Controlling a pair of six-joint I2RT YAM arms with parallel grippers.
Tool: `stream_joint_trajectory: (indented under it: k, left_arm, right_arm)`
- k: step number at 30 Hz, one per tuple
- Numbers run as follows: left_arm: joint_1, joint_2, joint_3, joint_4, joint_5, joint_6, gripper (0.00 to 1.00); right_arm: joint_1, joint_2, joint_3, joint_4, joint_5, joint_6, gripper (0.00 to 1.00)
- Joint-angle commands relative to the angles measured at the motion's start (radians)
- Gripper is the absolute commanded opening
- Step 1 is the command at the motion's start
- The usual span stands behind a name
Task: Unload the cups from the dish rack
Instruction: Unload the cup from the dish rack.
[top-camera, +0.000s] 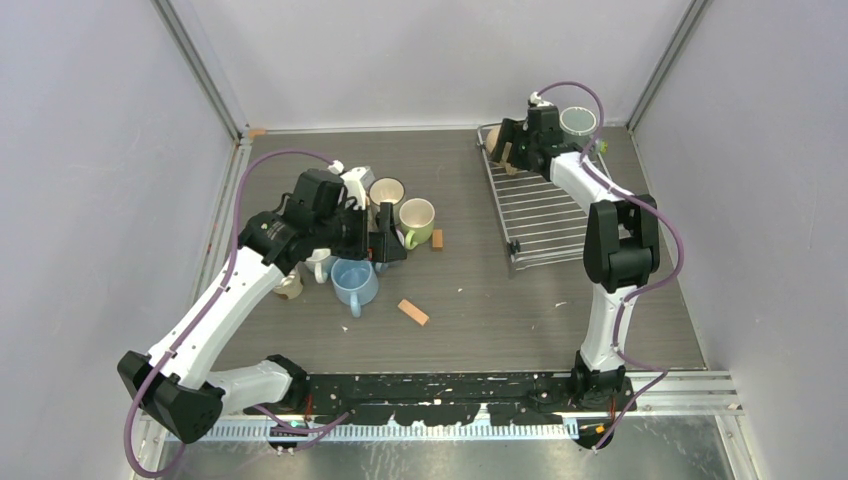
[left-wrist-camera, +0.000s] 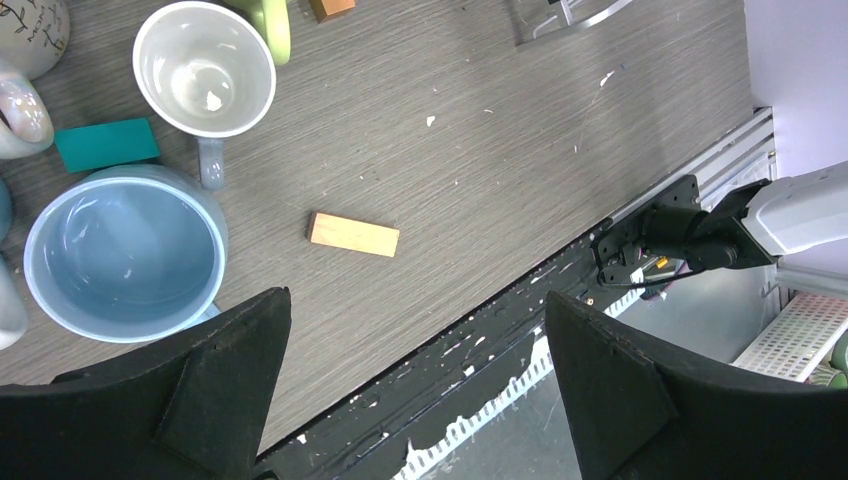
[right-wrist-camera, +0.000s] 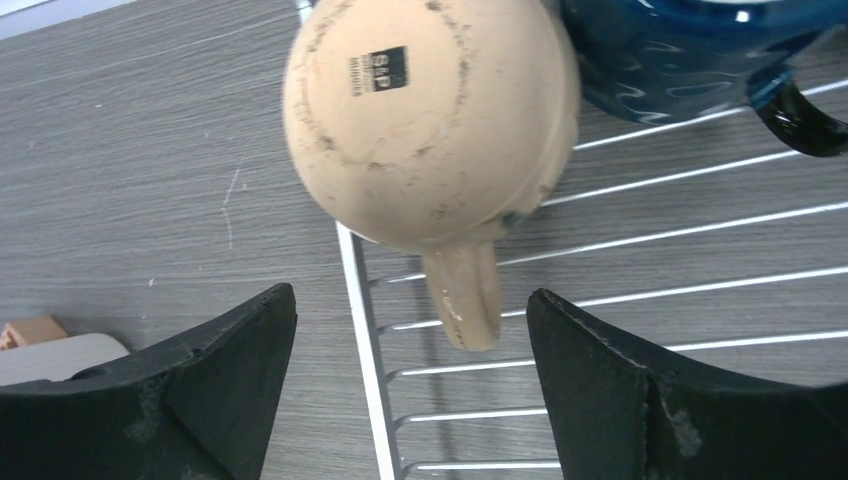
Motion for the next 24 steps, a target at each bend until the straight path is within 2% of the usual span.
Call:
stream_joint_trajectory:
  k: [1, 5, 8, 11, 21, 24]
  left_arm:
    - [0.0, -0.029, -0.001, 0.031, 0.017, 0.001, 1.0]
    - [0.0, -0.027, -0.003, 0.031, 0.016, 0.003, 1.0]
    - [0.0, -0.024, -0.004, 0.031, 0.017, 0.003, 1.0]
    - [0.0, -0.023, -0.003, 0.032, 0.017, 0.002, 1.0]
    - [0.0, -0.013, 0.0, 0.031, 0.016, -0.002, 1.0]
    - [0.0, -0.009, 0.004, 0.028, 0.015, -0.002, 1.0]
  right_arm:
    - [-0.004, 0.009, 0.031, -0.009, 0.076, -0.032, 0.86]
    - [-0.004, 0.008, 0.005, 0.01, 0.066, -0.06, 0.76]
    - [-0.004, 0.017, -0.002, 0.022, 0.052, -0.077, 0.63]
    - [-0.003, 0.033, -0.002, 0.031, 0.049, -0.089, 0.55]
    - [-0.003, 0.072, -0.01, 0.065, 0.06, -0.12, 0.51]
    - [-0.003, 0.078, -0.009, 0.074, 0.074, -0.131, 0.43]
